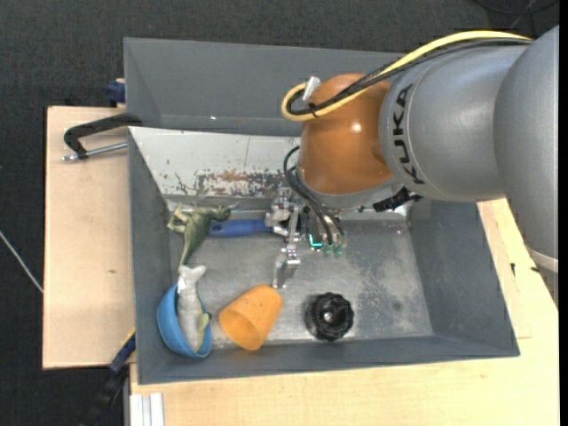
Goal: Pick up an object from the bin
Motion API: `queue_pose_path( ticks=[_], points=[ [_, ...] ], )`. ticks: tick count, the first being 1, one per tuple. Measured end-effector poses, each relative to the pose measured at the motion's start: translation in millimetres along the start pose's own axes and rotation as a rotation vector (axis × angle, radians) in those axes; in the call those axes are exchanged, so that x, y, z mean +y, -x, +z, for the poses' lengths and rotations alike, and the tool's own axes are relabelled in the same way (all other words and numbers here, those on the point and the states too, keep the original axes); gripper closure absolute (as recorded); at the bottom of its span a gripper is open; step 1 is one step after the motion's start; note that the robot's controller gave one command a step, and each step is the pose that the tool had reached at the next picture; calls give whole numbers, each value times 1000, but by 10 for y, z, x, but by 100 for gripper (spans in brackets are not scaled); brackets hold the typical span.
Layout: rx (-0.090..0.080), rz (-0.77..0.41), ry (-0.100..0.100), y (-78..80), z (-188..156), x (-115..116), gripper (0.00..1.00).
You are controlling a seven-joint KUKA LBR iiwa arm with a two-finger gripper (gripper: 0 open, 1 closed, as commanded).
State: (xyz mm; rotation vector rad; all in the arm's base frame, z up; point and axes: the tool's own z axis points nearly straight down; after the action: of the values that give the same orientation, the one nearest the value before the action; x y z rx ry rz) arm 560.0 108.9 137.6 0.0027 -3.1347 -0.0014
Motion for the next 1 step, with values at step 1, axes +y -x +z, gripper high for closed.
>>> queue_pose_path(
  ticks=[1],
  points=[
    [-16,-201,0,292,462,-400,0]
  ],
)
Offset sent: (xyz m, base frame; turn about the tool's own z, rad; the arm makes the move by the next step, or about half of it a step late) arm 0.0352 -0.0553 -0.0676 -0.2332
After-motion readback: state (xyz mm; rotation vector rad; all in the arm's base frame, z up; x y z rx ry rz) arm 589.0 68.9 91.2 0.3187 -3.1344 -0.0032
